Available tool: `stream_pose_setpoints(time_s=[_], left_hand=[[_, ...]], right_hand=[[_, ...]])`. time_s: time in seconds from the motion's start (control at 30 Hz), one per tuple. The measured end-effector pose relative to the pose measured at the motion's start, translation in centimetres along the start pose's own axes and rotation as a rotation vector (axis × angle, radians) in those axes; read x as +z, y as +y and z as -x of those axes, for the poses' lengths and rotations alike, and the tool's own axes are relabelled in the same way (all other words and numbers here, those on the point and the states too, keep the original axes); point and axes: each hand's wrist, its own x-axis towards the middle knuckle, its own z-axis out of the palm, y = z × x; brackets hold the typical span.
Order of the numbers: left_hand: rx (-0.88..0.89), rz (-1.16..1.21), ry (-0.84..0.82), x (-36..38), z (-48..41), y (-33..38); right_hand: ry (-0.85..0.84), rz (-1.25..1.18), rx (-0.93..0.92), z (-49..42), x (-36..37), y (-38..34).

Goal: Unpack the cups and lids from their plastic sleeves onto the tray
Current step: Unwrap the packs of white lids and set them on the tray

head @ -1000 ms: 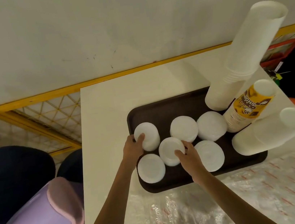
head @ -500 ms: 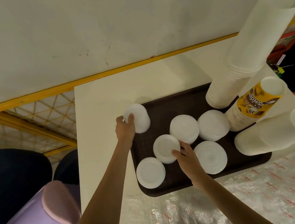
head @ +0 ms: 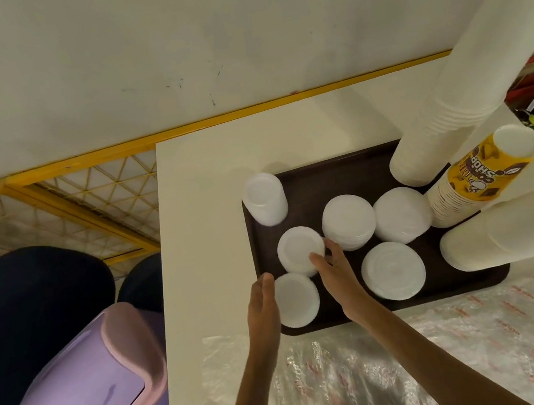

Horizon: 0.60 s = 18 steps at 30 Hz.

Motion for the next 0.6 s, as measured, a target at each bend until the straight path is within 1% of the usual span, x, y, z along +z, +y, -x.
stream_pose_setpoints(time_s=[0.1, 0.23, 0.33, 0.43, 0.6], left_hand=[[0.003, -0.006, 0.000, 0.1, 0.5, -0.2], [0.039, -0.011, 0.057, -0.4, -0.4, 0.3], [0.072, -0.013, 0.036, -0.7, -1.5, 1.0], [0.073, -0.005, -0.010, -0.3, -2.3, 1.8], [0.058, -0.003, 0.005, 0.4, -3.6, 2.4]], right_hand=[[-0.047, 0.018, 0.028, -0.5, 0.8, -0.2], [-0.126, 0.051, 0.065, -1.1, 1.2, -0.9], [-0.151, 0.020, 0.094, -1.6, 1.3, -1.6], [-0.190, 0.051, 0.067, -2.1, 1.5, -2.2], [-0.220, 0.065, 0.009, -2.9, 1.8, -3.0]])
